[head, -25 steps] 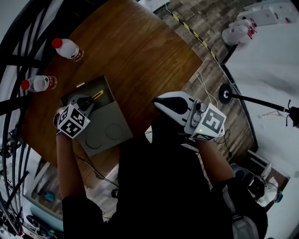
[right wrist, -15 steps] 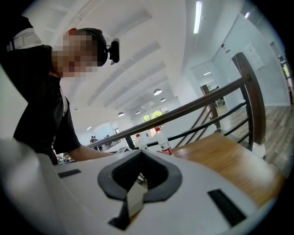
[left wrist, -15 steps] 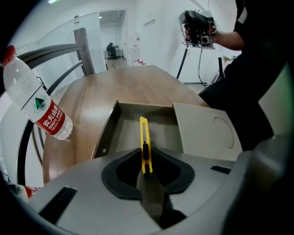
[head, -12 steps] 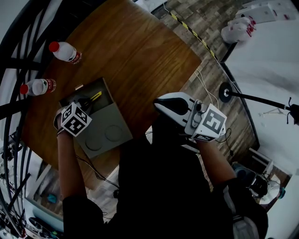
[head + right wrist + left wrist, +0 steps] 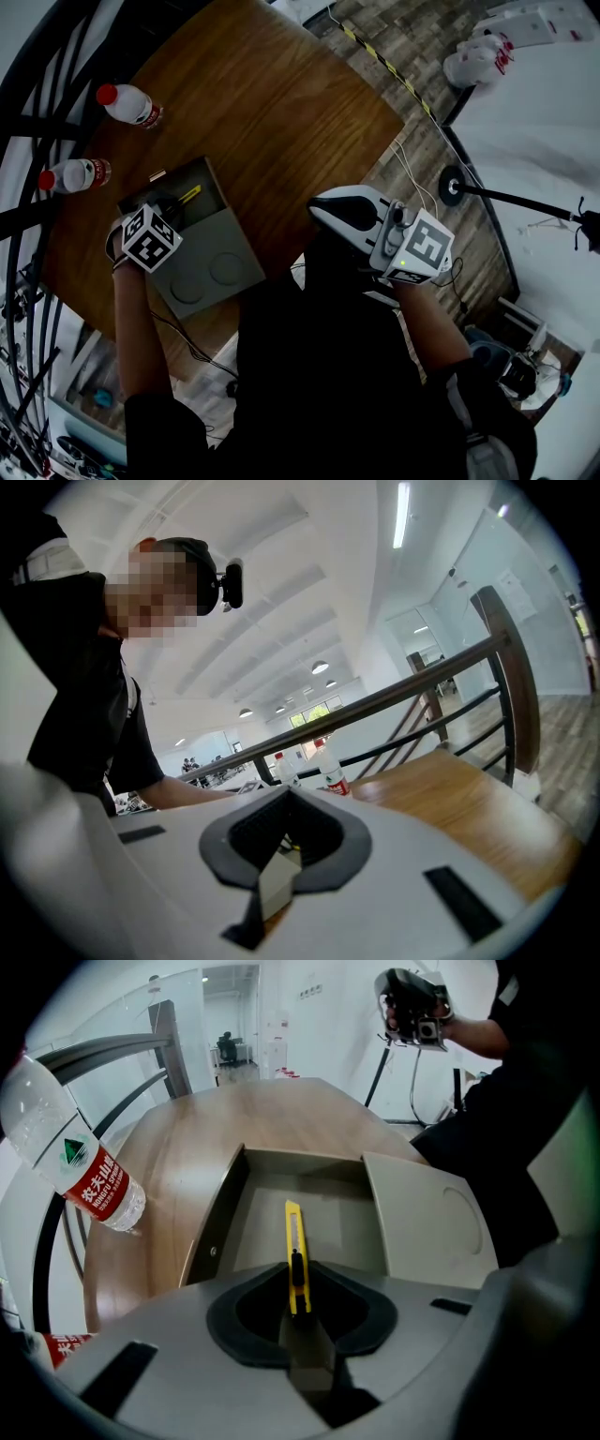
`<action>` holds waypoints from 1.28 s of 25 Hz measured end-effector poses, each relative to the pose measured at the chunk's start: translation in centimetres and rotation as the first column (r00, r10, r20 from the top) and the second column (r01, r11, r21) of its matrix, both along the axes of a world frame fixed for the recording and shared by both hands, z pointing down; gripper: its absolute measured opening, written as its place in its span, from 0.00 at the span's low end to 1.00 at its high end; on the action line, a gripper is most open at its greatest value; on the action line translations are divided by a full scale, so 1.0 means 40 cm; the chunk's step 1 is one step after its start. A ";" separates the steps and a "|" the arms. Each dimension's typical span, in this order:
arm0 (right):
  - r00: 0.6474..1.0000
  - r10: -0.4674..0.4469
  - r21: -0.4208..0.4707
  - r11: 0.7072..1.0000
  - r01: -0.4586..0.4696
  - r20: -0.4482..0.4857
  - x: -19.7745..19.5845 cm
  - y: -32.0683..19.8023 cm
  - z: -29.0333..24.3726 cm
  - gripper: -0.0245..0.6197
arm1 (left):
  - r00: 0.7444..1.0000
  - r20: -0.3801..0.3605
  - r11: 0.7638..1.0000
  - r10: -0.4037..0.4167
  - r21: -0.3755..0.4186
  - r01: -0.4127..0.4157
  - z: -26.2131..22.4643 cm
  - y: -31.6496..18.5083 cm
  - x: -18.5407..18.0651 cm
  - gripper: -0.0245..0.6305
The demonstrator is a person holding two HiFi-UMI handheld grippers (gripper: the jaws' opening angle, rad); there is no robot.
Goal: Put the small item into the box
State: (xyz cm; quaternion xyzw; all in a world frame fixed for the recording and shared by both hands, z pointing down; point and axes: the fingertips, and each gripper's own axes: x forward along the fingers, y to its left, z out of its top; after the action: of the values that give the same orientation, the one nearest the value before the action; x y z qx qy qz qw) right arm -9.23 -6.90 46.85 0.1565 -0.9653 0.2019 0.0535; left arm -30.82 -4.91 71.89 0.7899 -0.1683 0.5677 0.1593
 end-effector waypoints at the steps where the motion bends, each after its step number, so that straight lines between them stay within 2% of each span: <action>1: 1.000 0.000 -0.002 1.000 0.000 -0.002 0.000 0.000 0.002 0.05 | 1.000 -0.001 1.000 -0.001 -0.002 0.001 0.001 0.001 -0.001 0.16; 15: 1.000 -0.007 -0.009 1.000 0.007 0.000 -0.010 0.004 0.021 0.05 | 0.998 -0.033 0.998 -0.050 -0.045 0.048 0.006 0.000 -0.004 0.16; 18: 1.000 -0.015 -0.011 1.000 0.015 -0.001 -0.006 0.008 0.025 0.05 | 0.998 -0.043 0.997 -0.051 -0.059 0.048 0.005 0.003 0.005 0.20; 21: 0.999 -0.033 -0.012 0.999 0.033 -0.001 -0.005 0.012 0.026 0.05 | 0.998 -0.033 0.998 -0.062 -0.035 0.061 -0.004 0.005 0.001 0.21; 24: 0.998 -0.058 -0.013 0.998 0.059 0.028 -0.026 0.007 0.008 0.05 | 0.993 -0.043 0.994 -0.108 0.032 0.109 -0.041 -0.007 -0.019 0.19; 26: 0.996 -0.086 -0.003 0.996 0.087 0.038 -0.043 0.006 -0.005 0.05 | 0.983 -0.094 0.983 -0.160 0.077 0.168 -0.082 -0.014 -0.025 0.17; 28: 0.991 -0.126 0.016 0.992 0.125 0.039 -0.061 0.010 -0.022 0.05 | 0.959 -0.174 0.964 -0.222 0.107 0.243 -0.139 -0.015 -0.023 0.15; 32: 0.967 -0.242 0.062 0.969 0.237 0.079 -0.124 0.008 -0.081 0.05 | 0.894 -0.315 0.900 -0.318 0.196 0.389 -0.287 -0.012 -0.027 0.11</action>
State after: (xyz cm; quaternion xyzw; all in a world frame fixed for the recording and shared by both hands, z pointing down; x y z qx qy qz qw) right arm -14.18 -6.60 43.60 0.0313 -0.9835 0.1751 0.0319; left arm -31.90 -5.40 60.39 0.8306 -0.3577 0.3870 0.1802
